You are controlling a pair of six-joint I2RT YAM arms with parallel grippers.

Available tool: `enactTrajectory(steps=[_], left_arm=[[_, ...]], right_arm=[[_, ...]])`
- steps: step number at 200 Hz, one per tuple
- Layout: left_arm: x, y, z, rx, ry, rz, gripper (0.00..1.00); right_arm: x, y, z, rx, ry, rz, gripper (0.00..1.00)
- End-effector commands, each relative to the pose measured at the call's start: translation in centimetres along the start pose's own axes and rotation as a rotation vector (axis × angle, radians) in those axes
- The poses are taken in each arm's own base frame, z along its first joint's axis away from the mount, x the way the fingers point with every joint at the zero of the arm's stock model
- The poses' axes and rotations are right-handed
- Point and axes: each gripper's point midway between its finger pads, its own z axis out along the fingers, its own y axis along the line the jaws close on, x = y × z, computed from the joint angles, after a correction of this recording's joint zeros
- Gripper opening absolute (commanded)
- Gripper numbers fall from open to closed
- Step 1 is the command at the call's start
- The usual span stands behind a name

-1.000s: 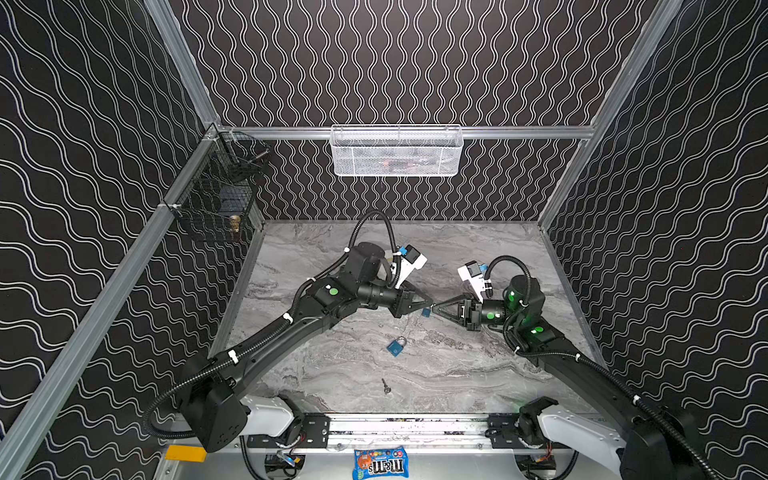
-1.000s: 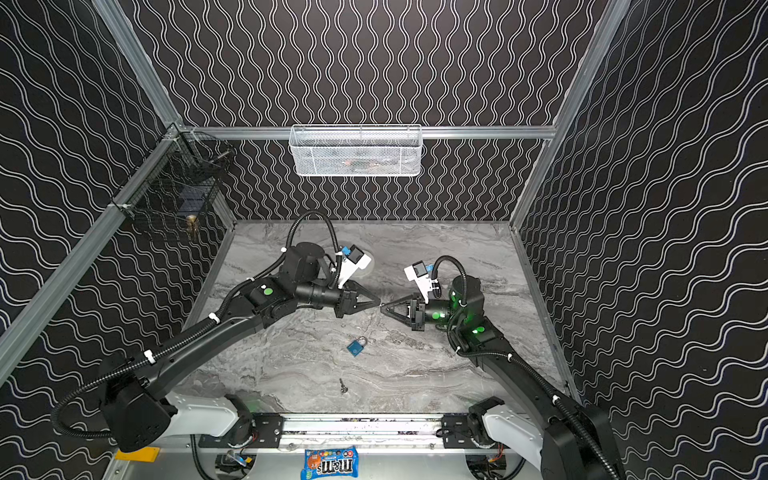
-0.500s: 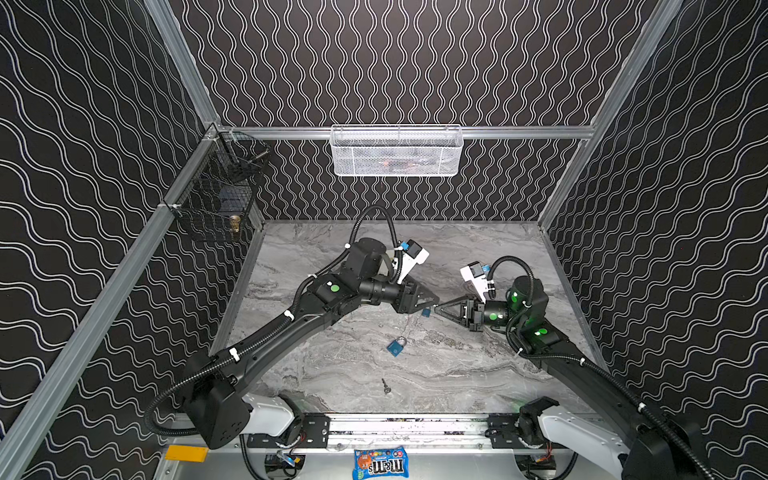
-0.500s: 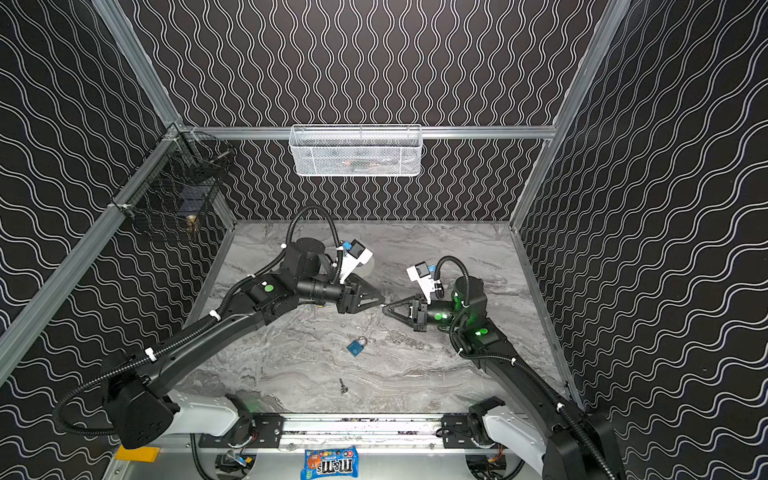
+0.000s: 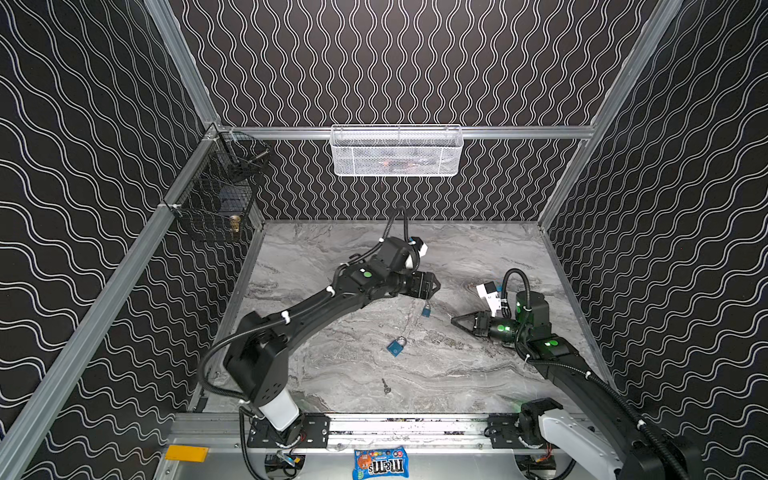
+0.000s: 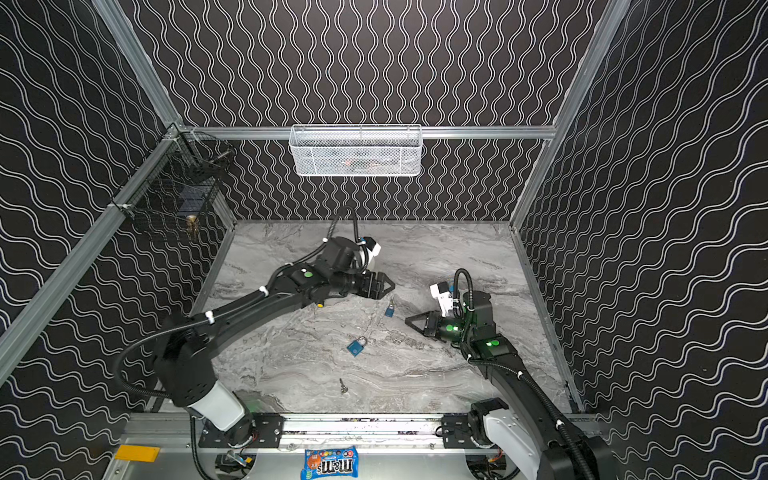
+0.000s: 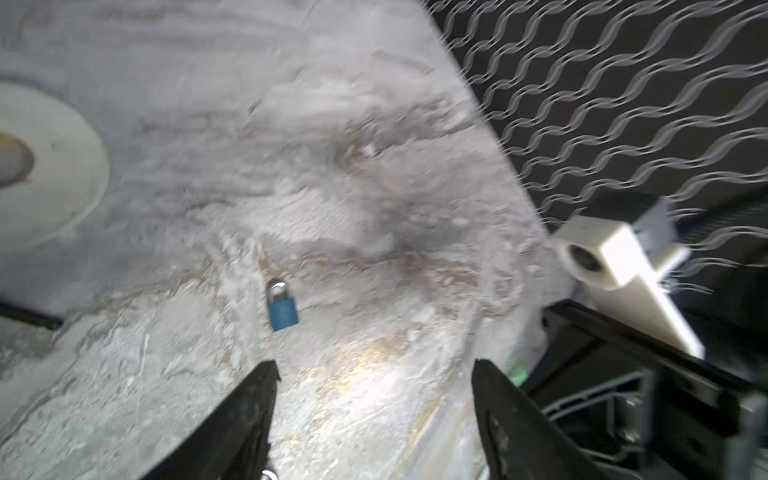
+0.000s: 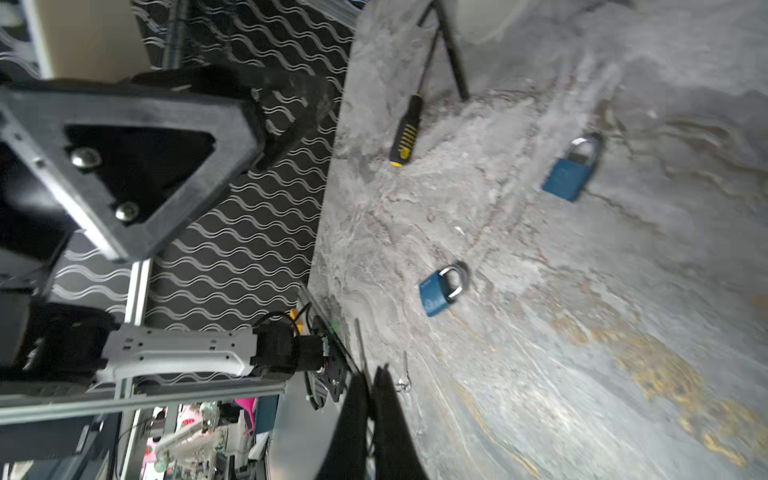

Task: Unlock with the key
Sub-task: 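Lower the open left gripper over the blue padlock nearer the robot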

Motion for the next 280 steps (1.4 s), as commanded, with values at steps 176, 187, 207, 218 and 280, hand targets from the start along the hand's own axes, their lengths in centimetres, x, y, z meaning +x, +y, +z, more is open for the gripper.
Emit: enactTrajectory(steps=[176,187,207,218,280], left_arm=[[9.1,7.1,11.3,-0.563,0.233,-0.105,0.63],[9.3,7.1,11.7,-0.56,0.238,-0.113,0.62],[9.4,6.8,12.2,-0.56,0.231,-0.115,0.6],[9.4,6.9,12.4,-0.572,0.23,-0.109,0.6],[9.3,7.3,12.5,-0.634,0.217,-0.087,0.55]], right_arm=[[1.9,-7.4,0.4,0.26,0.038,0.215,0.0],[1.9,-7.3,0.4,0.258,0.038,0.211,0.0],[2.0,-7.3,0.4,0.254,0.034,0.212,0.0],[2.1,-7.4,0.4,0.25,0.035,0.215,0.0],[2.0,-7.1,0.4,0.238,0.038,0.207,0.0]])
